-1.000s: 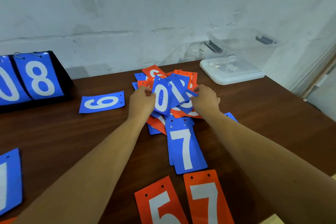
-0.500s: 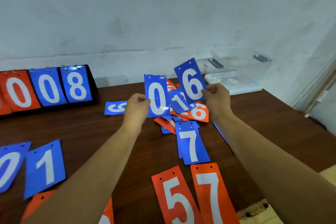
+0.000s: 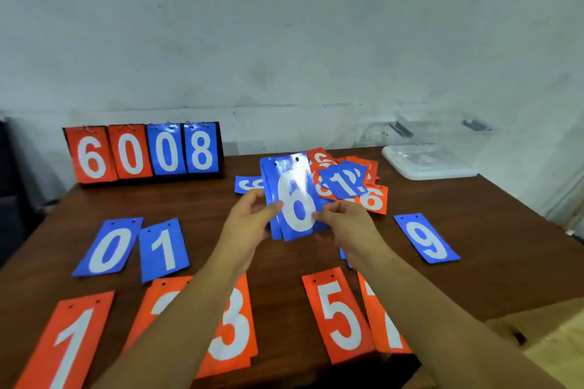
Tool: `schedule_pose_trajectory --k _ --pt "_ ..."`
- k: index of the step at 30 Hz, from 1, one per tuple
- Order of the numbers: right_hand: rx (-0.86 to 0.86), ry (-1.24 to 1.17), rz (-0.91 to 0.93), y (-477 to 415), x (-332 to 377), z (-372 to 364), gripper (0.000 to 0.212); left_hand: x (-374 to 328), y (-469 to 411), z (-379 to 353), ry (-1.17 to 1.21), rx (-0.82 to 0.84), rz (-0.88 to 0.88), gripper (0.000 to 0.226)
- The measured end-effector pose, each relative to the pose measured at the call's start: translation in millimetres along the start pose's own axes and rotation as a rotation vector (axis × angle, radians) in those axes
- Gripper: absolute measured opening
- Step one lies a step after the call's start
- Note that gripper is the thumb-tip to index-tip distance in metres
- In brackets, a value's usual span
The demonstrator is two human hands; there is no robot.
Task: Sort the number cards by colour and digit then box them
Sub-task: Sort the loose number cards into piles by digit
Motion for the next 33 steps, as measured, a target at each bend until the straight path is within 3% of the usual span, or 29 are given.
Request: schedule_pose_trajectory --k 4,11,17,21,25,30,33 --pt "0.078 0.117 0.056 23 -2 -21 0.012 3 19 14 -0.122 -0.046 -0.048 0.028" --pt "0.153 0.347 0.123 37 -12 -38 0.013 7 46 40 -0.18 -0.032 0.092 0.03" --pt "0.195 0.292 0.039 43 -25 -45 0.021 1 55 55 -0.228 -0.154 0.111 0.043" --pt "0.065 0.312 0.001 28 -29 -26 0.015 7 53 56 -0.211 -0.215 0.115 0.026" --pt "-0.136 0.545 0.072 -2 -29 11 0.014 17 48 57 -0.205 -0.245 0.128 0.018" --pt "-0.135 0.91 0.083 -25 -35 22 0.02 26 40 45 -0.129 -0.218 0.229 0.014" --pt "-0.147 1.051 0.064 -31 -43 18 0.021 31 34 40 -0.198 -0.195 0.281 0.014"
Point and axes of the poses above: each hand's wrist, its own y-axis away from the middle knuckle, its own z-axis out of the back of the hand, x = y × z, the point moved 2 cm from there along -y, towards the middle knuckle, and after that the axes turned 3 degrees about -y, right-handed, at the moved point
